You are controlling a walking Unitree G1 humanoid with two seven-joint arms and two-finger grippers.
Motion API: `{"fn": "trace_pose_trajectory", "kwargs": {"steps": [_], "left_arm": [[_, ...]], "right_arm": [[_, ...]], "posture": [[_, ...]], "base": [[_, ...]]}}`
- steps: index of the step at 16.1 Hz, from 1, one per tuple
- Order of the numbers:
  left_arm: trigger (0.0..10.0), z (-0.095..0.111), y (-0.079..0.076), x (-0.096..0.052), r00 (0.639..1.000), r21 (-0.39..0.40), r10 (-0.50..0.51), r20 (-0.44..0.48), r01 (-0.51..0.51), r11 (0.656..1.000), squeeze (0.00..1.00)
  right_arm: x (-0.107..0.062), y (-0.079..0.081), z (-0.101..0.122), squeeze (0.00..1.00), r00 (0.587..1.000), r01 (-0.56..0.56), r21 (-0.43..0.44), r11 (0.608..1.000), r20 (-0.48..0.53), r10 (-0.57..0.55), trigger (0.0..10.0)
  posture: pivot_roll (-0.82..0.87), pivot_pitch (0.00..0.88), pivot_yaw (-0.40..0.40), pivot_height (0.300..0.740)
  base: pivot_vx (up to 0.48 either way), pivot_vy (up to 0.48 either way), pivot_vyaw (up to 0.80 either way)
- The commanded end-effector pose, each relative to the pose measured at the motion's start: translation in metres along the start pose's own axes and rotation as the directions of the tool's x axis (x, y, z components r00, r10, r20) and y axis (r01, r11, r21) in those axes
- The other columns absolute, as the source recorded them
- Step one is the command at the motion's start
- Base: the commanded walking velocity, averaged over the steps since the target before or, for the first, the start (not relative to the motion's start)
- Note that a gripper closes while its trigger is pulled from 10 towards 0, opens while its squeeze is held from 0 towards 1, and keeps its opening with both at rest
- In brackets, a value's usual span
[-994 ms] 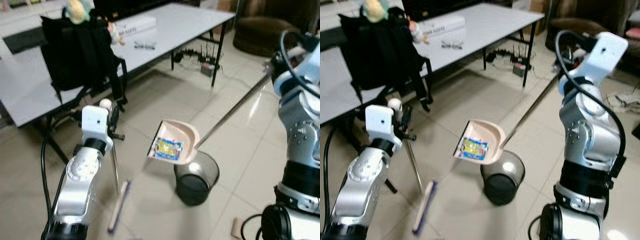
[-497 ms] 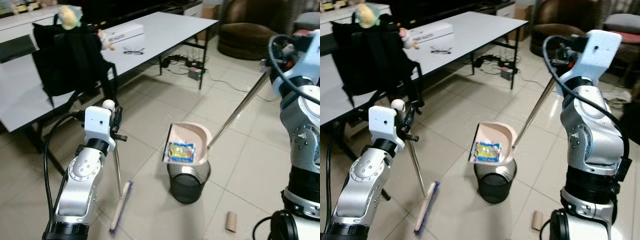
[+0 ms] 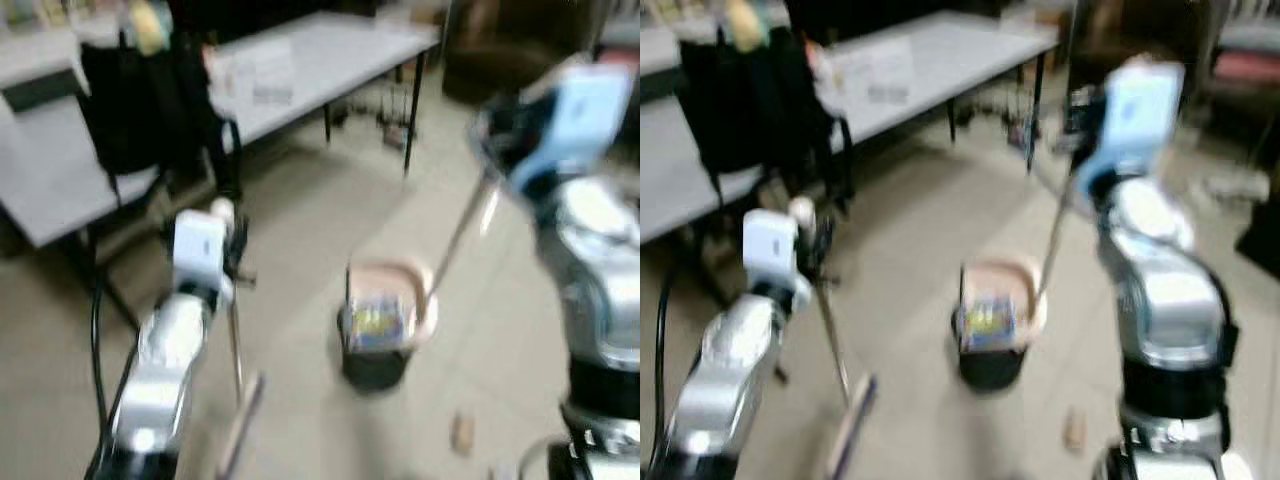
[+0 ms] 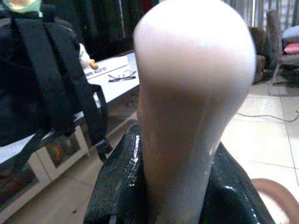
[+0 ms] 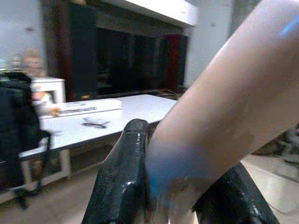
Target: Sweep floor
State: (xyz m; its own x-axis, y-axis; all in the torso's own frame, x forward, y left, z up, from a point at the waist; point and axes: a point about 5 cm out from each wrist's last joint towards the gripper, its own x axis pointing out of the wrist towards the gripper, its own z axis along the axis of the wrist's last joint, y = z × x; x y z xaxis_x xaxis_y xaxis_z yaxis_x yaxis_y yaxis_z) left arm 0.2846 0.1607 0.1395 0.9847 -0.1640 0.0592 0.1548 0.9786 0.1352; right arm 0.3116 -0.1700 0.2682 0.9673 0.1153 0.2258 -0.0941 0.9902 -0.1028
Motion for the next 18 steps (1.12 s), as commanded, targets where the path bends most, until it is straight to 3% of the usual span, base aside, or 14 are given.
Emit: {"fn": "trace_pose_trajectory", "kwargs": {"steps": [1, 6, 12, 15, 18], "left_arm": [[10.0, 0.007, 0.003, 0.001, 1.000, 0.021, 0.007, 0.027, -0.008, 1.000, 0.00], [10.0, 0.008, 0.006, -0.001, 1.000, 0.032, 0.007, 0.023, -0.008, 0.999, 0.00], [10.0, 0.008, 0.007, -0.003, 1.000, 0.038, -0.003, 0.016, 0.002, 0.999, 0.00], [10.0, 0.009, 0.008, -0.005, 1.000, 0.045, -0.008, 0.011, 0.007, 0.999, 0.00], [10.0, 0.010, 0.010, -0.006, 1.000, 0.049, -0.013, 0.009, 0.013, 0.999, 0.00]], "right_arm": [[-0.001, 0.002, 0.014, 0.00, 0.995, -0.006, -0.005, 1.000, 0.095, 0.006, 10.0], [0.001, -0.001, 0.006, 0.00, 0.991, 0.061, -0.002, 0.998, 0.121, -0.060, 10.0], [0.005, 0.005, -0.005, 0.00, 0.991, 0.038, -0.063, 0.997, 0.128, -0.030, 10.0], [0.003, -0.005, -0.015, 0.00, 0.986, 0.101, 0.094, 0.990, 0.126, -0.113, 10.0], [-0.001, -0.015, -0.026, 0.00, 0.976, 0.160, 0.242, 0.957, 0.105, -0.189, 10.0]], "posture": [[-0.07, 0.000, 0.072, 0.740], [-0.06, 0.000, 0.079, 0.740], [-0.04, 0.000, 0.089, 0.740], [-0.02, 0.000, 0.100, 0.740], [-0.01, 0.000, 0.107, 0.740]], "base": [[0.000, 0.000, 0.00], [0.000, 0.000, 0.00], [0.000, 0.000, 0.00], [0.000, 0.000, 0.00], [0.000, 0.000, 0.00]]}}
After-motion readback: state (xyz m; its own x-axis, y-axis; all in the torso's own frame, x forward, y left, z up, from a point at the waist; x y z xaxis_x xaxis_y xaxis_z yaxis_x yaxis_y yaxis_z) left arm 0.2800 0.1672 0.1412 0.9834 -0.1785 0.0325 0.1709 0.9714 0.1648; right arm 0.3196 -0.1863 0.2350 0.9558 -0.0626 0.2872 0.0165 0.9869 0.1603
